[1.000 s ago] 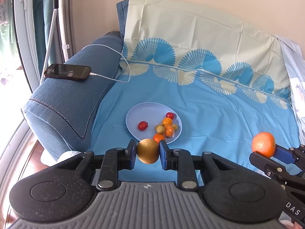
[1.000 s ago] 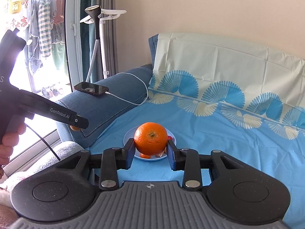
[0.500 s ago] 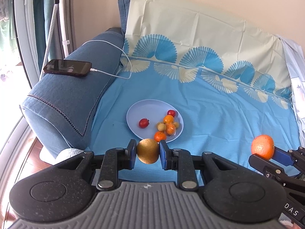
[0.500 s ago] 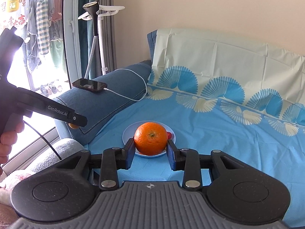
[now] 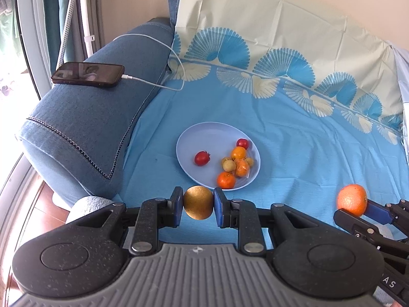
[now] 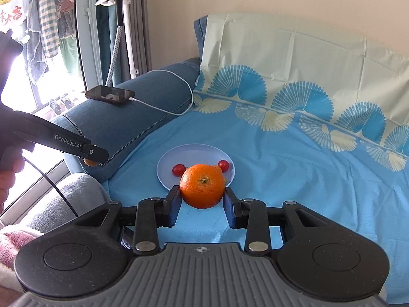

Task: Organize fruits
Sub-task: 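Carry the yellow-brown fruit and mandarin over the blue plate with both grippers, then open both grippers to drop the fruit and mandarin onto the plate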

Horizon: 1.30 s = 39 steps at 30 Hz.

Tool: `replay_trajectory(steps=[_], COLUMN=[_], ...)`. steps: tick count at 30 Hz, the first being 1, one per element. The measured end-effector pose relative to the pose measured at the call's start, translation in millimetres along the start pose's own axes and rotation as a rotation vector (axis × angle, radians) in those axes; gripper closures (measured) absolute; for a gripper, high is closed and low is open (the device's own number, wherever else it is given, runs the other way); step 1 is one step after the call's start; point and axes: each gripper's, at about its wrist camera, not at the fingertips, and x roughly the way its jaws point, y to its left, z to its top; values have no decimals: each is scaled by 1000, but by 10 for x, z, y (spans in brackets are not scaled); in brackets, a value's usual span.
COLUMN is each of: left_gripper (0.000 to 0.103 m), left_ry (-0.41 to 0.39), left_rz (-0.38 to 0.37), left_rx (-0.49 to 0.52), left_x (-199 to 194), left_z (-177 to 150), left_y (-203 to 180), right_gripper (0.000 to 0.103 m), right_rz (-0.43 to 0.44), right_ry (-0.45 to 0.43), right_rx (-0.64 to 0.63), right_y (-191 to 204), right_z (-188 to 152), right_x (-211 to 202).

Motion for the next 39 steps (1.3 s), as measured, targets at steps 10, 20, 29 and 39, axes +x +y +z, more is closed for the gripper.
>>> replay_trajectory(steps=[10,20,29,39], left_gripper=[75,75,75,0], left_ry=[65,136,203,169], left_rz=[20,37,82,116], left_rx=[-2,6,15,55], left_x=[781,1715,2342,2338], left_z=[437,820,924,984], left_y=[-7,-51,-29,-31], right_gripper=[66,66,66,26], right_rz=[11,22,28,44], right_ry=[85,160,228,218], right_rx=[20,29,6,-31], right_y=[-103,-247,-319,-297], right_z=[204,382,435,469], right_x=[815,1746,2502,2754])
